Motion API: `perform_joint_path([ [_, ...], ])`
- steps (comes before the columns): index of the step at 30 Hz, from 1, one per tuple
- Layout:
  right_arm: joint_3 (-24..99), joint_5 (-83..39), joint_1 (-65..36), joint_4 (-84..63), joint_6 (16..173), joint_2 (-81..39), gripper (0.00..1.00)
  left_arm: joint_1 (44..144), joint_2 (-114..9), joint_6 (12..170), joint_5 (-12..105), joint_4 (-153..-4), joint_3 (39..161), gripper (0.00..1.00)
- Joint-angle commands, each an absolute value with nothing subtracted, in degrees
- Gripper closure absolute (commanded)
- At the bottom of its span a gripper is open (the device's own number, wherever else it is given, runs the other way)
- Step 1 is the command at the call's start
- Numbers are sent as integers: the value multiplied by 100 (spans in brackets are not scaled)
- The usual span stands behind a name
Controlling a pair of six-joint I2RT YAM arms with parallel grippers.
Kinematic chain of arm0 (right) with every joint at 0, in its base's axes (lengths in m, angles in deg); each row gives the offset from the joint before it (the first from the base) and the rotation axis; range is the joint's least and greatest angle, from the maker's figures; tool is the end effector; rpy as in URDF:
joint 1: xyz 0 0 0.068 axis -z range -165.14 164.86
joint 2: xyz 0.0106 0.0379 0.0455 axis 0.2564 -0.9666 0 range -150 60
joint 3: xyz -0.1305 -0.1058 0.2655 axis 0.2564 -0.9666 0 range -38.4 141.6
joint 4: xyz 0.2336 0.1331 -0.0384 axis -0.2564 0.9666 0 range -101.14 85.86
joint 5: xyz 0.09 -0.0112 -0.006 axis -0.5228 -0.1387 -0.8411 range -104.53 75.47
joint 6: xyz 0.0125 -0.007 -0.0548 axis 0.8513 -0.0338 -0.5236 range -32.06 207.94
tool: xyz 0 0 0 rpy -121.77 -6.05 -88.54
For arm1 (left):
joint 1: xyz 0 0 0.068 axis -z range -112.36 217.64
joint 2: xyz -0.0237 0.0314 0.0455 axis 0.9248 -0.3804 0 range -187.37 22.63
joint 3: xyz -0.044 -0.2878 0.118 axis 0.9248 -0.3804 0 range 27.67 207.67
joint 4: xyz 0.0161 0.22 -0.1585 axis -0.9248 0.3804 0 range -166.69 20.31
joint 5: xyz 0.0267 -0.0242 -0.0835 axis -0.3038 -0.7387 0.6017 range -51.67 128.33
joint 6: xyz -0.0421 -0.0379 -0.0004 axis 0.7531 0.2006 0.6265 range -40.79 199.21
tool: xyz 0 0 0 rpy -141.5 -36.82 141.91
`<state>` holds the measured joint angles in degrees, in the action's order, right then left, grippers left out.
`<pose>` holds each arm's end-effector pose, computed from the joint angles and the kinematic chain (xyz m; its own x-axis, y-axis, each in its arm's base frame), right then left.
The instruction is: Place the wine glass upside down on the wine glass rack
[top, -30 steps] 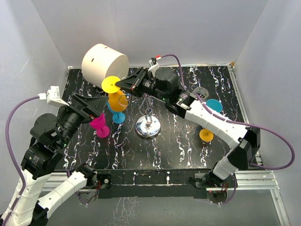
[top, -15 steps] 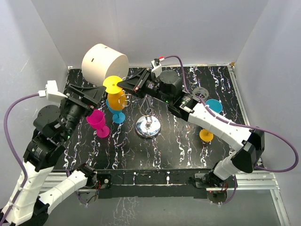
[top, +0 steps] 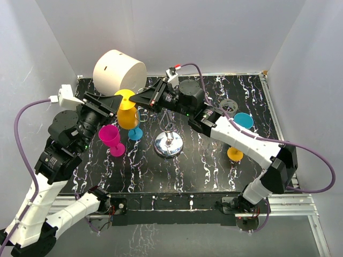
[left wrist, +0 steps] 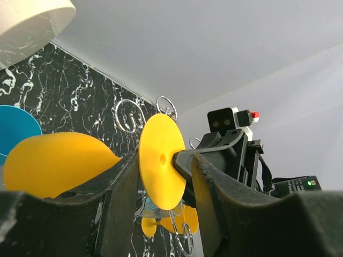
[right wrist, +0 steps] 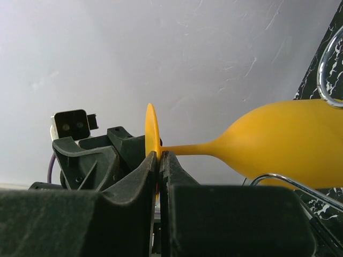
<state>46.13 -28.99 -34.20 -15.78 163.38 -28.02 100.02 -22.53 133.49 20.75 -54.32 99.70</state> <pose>0.2421 0.2940 0.4663 -0.8630 0.4355 -0.2562 -0.2376 0.0975 0.9664 0.1047 -0.0523 0.5087 -0.1694 -0.8091 -0.5628 0.2033 0.5300 -0.8232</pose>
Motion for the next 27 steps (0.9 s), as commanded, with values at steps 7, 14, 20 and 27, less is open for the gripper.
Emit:
perform_joint_path([
  [7, 4765, -3168, -3342, -2153, 16440, -2753, 100, 10011, -2270, 13139, 1941, -5882, 9980, 71],
  [14, 4650, -3272, -3298, -2214, 16476, -2684, 100, 10014, -2305, 13102, 1971, -5911, 9954, 97],
  [20, 4628, -3336, -3267, -2175, 16462, -2642, 92, 10013, -2364, 13349, 1937, -5838, 9886, 100],
  [27, 4593, -2948, -3151, -1801, 16243, -2403, 42, 10015, -2516, 13539, 1651, -5990, 9758, 100],
])
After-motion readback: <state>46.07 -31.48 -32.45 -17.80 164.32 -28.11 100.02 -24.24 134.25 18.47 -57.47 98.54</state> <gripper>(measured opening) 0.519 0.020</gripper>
